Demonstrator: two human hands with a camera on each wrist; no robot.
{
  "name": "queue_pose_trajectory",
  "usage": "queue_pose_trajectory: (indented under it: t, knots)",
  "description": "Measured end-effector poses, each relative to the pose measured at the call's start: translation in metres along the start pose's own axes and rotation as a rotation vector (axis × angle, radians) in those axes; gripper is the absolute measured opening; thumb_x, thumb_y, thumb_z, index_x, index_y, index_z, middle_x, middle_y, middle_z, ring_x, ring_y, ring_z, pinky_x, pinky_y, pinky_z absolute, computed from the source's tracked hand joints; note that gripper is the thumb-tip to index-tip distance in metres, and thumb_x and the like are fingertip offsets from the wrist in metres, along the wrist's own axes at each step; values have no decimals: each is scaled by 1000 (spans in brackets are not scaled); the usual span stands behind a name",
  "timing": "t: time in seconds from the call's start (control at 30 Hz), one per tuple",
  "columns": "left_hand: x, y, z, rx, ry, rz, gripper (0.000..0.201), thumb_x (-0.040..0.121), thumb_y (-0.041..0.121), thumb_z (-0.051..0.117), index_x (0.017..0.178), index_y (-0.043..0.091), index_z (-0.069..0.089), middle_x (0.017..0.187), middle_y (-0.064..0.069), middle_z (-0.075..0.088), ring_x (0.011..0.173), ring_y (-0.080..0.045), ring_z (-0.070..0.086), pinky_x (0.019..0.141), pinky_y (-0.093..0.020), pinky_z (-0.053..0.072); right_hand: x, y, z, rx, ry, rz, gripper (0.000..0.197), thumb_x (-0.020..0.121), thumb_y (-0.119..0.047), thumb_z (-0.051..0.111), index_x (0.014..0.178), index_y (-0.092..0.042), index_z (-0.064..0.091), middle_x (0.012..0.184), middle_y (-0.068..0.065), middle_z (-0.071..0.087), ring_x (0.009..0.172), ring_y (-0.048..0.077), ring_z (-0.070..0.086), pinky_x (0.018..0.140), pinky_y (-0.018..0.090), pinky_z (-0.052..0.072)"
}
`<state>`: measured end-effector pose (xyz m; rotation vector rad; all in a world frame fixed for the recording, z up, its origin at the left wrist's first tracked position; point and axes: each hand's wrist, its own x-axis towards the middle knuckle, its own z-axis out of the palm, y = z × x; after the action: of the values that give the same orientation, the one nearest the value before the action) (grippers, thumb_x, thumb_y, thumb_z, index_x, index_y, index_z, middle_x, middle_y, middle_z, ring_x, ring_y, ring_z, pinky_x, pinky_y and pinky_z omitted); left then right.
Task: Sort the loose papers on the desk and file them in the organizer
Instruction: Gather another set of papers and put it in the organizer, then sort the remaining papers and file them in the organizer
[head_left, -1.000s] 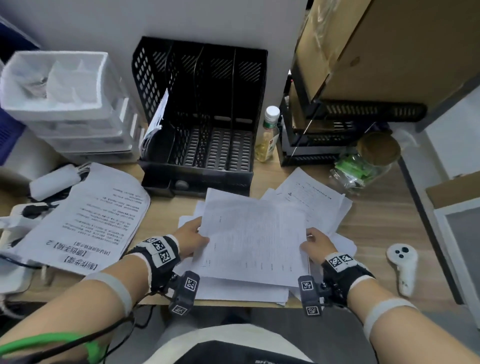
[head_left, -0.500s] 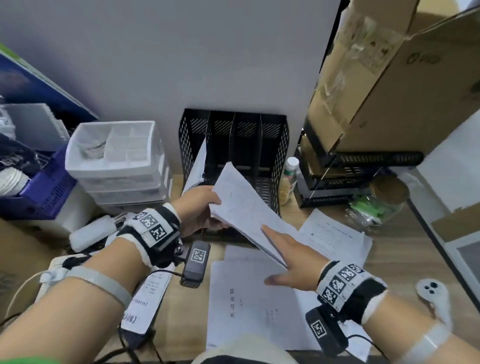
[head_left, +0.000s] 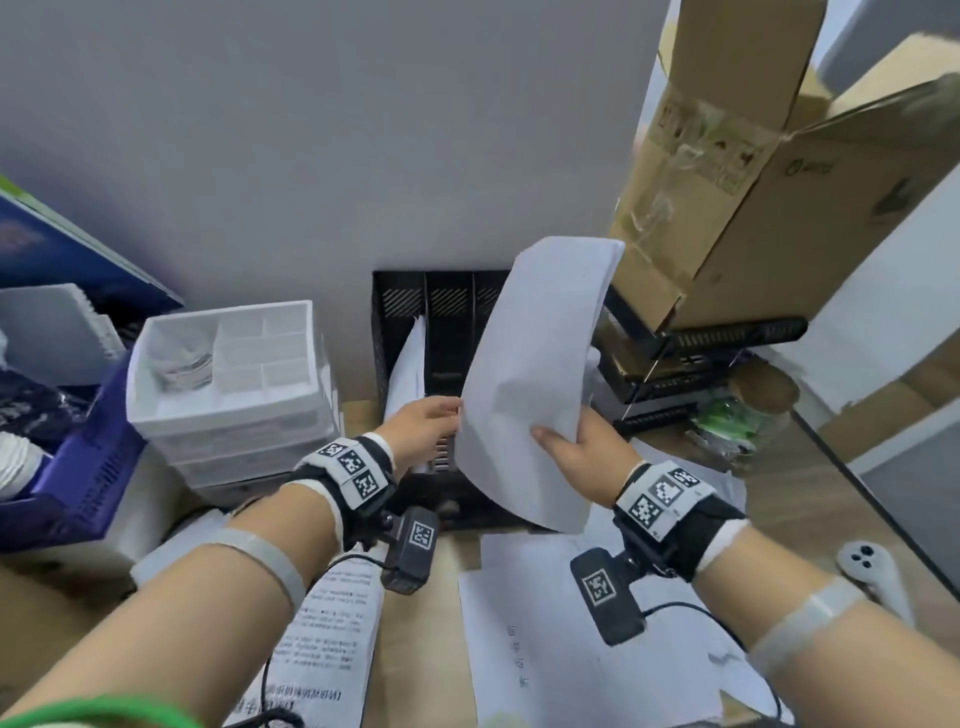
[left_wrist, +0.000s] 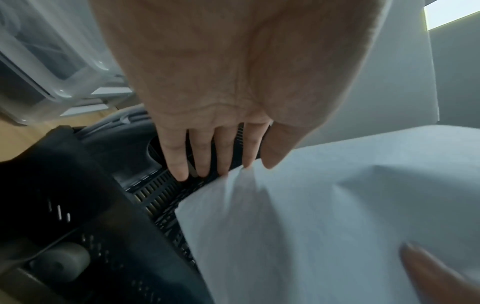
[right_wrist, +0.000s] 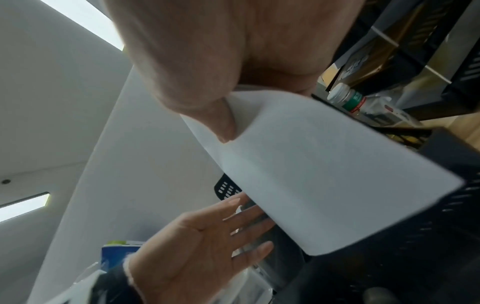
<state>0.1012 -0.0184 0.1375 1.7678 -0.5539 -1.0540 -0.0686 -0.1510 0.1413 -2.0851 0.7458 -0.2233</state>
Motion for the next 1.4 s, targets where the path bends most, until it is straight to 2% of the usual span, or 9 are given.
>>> queue_pose_trajectory:
  t: [0.17,0.23,0.37,0.7,0.77,0.9,1.07,1.23,1.4]
  knots:
    - [7,-11,-15,-5,-48,-6,60,98,7,53,151,28,36,140,6,49,126,-19,47,109,-41,39,34,-29,28,-76,-35,-1,38,101,-19,49,137,-8,52,138,9,58,130,27,51,100,22,32]
    - [16,-17,-21,-57,-70,-43,70,94,13,59,153,37,30,150,4,45,133,-25,47,110,-55,40,47,-34,38,-112,-54,12,38,102,-17,46,139,-10,50,139,9,57,131,28,50,100,23,33]
    - [23,-15,-28,-161,-83,-61,73,97,9,56,155,39,22,133,3,42,121,-21,47,106,-52,45,75,-31,62,-120,-13,55,39,100,-13,45,139,-13,51,137,10,59,128,30,53,104,33,38]
    - [53,-38,-44,-142,-117,-53,73,98,9,54,155,39,21,161,-6,33,140,-27,44,108,-53,45,126,-24,104,-96,64,97,65,92,-29,55,150,-35,27,124,7,57,104,25,62,90,34,49]
    - [57,-47,-46,-132,-112,-63,71,97,7,54,155,37,25,160,-7,35,140,-26,45,100,-49,52,129,-13,110,-224,28,118,56,90,-27,54,143,-30,39,121,8,59,101,28,63,87,38,52]
    - [57,-62,-45,-119,-101,-131,45,97,11,56,141,22,51,134,-13,61,112,-24,64,85,-33,55,123,4,108,-247,-50,217,32,91,-27,56,115,-7,62,111,13,69,91,28,65,78,32,51]
    - [46,-92,-34,-71,-178,-271,15,98,5,50,107,10,62,96,-11,71,82,-25,70,71,-32,54,72,46,83,-154,-74,152,18,89,-24,61,106,-25,60,89,4,70,81,23,68,79,40,57]
    - [25,-137,-10,42,-266,-461,15,96,11,56,110,11,61,100,-10,69,77,-22,70,57,-27,55,-5,136,46,-237,215,439,11,90,-10,53,93,-15,62,90,11,67,91,32,63,76,32,47]
    - [1,-174,34,164,-271,-617,16,93,17,62,108,14,58,109,-17,63,86,-30,66,84,-48,57,-92,233,29,-408,-63,982,60,83,-31,64,136,-15,43,135,18,47,118,37,54,96,37,48]
